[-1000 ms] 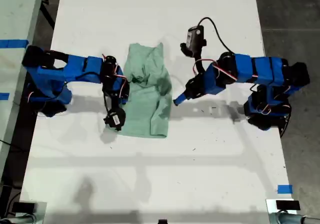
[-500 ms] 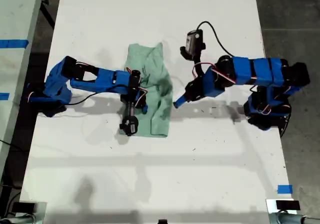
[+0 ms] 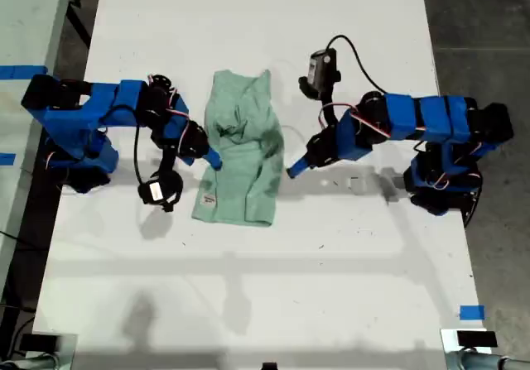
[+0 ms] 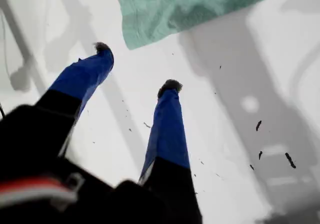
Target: Fold tshirt
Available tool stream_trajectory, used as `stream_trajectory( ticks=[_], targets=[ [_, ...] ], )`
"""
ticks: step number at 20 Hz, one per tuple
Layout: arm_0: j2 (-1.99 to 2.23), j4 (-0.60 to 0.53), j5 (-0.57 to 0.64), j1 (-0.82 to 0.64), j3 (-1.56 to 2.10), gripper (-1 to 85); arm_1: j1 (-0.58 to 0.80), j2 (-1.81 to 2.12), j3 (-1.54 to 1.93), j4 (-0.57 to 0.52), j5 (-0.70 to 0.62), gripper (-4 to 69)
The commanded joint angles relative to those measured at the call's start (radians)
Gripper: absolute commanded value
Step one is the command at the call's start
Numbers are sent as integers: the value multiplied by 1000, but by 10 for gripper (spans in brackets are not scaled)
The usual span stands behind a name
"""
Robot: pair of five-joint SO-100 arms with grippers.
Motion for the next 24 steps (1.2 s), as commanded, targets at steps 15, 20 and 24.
stream_trajectory(
  ticks=[15,20,24],
  targets=[
    [120,-580,-209,241,568,252,-135,-563,-479,-17,69,234],
    [38,-641,-187,233,589,256,-132,-727,-604,-38,81,231],
    [-63,-710,-152,206,580,237,-120,-836,-626,-74,103,219]
  ],
)
